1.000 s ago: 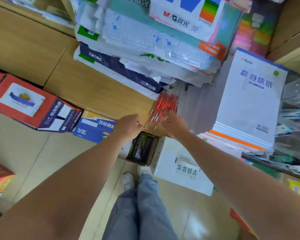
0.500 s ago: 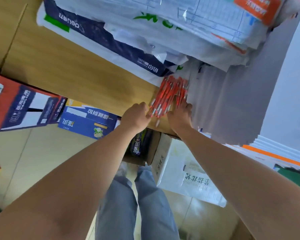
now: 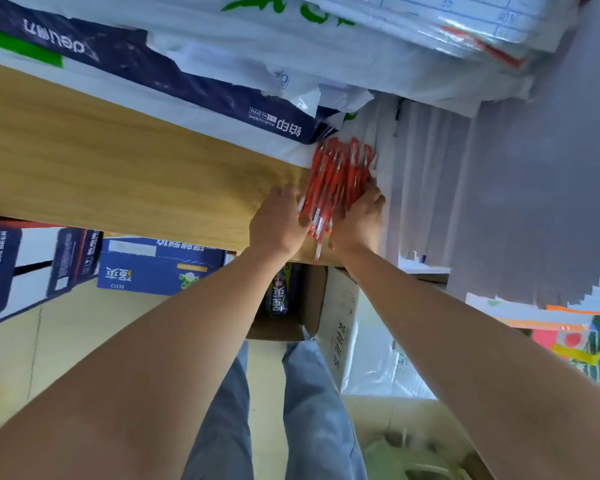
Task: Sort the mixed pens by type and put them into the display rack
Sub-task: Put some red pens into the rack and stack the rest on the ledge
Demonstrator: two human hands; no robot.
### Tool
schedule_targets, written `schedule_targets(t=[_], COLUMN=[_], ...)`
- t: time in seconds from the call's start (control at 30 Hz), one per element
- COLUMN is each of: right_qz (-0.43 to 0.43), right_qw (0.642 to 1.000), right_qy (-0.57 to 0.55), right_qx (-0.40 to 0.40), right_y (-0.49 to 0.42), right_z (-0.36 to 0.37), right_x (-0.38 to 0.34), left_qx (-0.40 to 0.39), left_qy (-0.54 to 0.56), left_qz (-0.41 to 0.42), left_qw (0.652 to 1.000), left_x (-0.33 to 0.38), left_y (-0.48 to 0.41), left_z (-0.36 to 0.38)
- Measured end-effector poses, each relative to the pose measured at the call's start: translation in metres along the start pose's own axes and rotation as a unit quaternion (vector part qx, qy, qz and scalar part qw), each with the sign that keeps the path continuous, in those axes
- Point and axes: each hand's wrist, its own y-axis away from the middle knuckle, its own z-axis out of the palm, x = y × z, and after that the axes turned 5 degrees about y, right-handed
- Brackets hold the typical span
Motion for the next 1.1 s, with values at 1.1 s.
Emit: schedule_targets(t=[1.1], right_qz=[0.044], right_qw=[0.978], right_qy=[-0.182], right_qx=[-0.089], right_y=[-0.006], right_z=[0.014], right_x=[-0.004], left_qx=[-0.029], left_qy=[-0.113], left_qz=[0.026], left_qw=[0.993], left_x=[-0.011], left_y=[-0.034], left_z=[-0.009])
